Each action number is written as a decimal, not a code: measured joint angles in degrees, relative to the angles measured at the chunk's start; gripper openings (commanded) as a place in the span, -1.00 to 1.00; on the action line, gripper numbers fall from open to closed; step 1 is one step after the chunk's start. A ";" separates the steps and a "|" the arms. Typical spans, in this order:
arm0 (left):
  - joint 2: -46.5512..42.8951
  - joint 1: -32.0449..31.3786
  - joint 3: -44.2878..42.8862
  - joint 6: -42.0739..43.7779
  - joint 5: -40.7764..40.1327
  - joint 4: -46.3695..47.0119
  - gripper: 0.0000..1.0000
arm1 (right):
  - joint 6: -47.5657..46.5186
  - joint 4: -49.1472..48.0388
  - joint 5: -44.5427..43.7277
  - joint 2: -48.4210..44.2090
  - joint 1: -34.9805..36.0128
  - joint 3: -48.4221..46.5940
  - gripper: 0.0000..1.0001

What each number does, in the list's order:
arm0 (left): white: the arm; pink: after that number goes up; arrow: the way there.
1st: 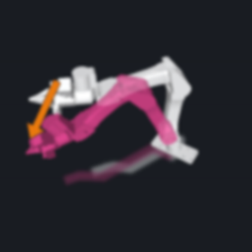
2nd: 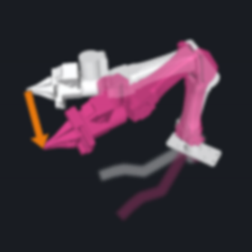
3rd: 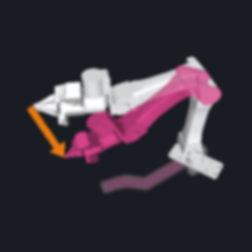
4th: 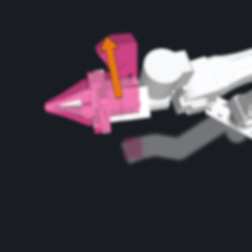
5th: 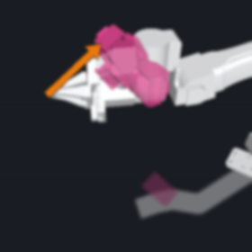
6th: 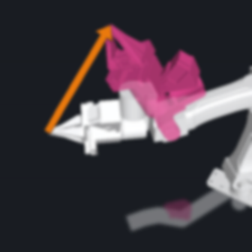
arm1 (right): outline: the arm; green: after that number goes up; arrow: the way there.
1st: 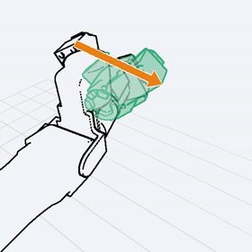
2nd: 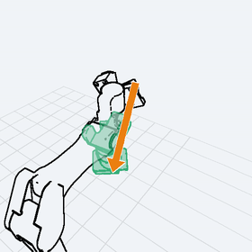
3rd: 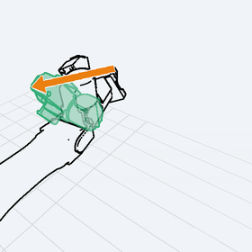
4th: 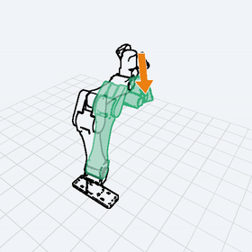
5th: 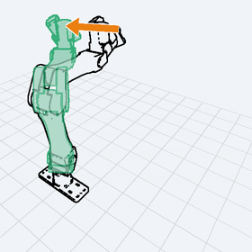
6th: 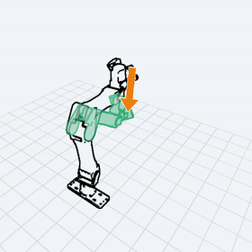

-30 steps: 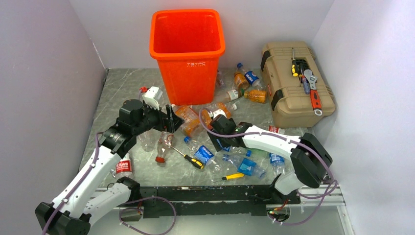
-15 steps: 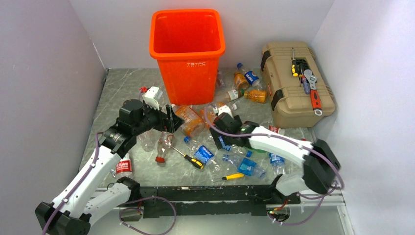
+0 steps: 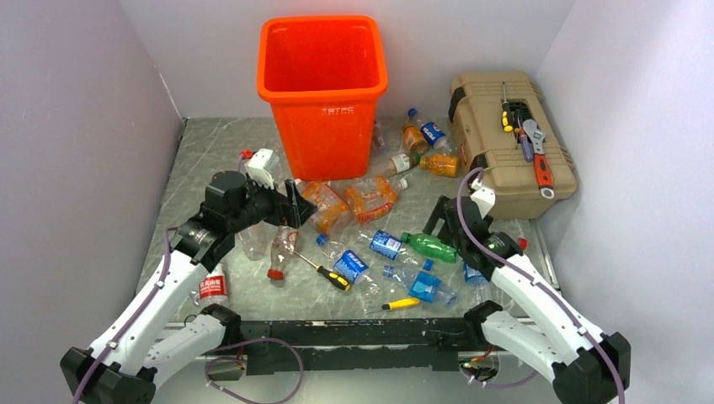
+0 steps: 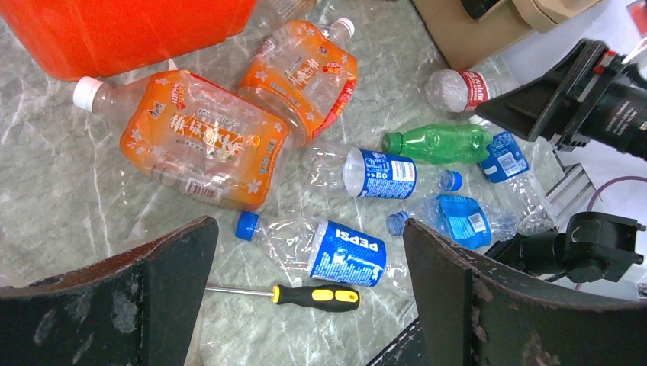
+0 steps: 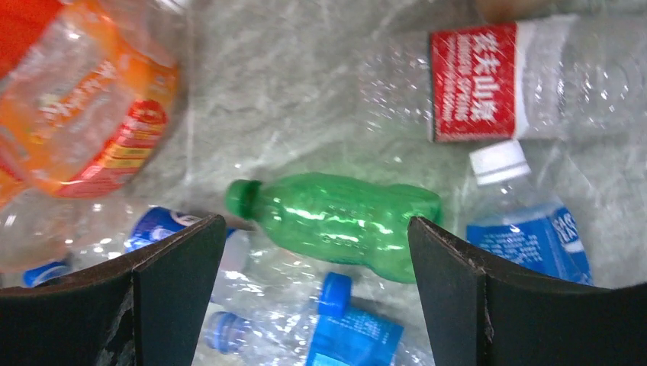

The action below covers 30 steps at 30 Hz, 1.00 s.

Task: Put the plastic bottles in the bin
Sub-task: Pick up the plastic bottle at the center of the board.

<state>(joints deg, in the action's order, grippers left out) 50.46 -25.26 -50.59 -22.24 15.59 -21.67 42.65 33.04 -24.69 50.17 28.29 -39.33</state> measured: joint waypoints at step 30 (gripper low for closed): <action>1.68 0.00 0.00 -1.03 2.34 0.00 0.92 | -4.07 -10.23 18.01 14.71 -3.63 9.01 0.75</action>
<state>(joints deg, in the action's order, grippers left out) 52.14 -25.26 -50.59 -23.27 17.93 -21.67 38.59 22.81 -6.68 64.88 24.67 -30.33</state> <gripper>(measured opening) 0.962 0.879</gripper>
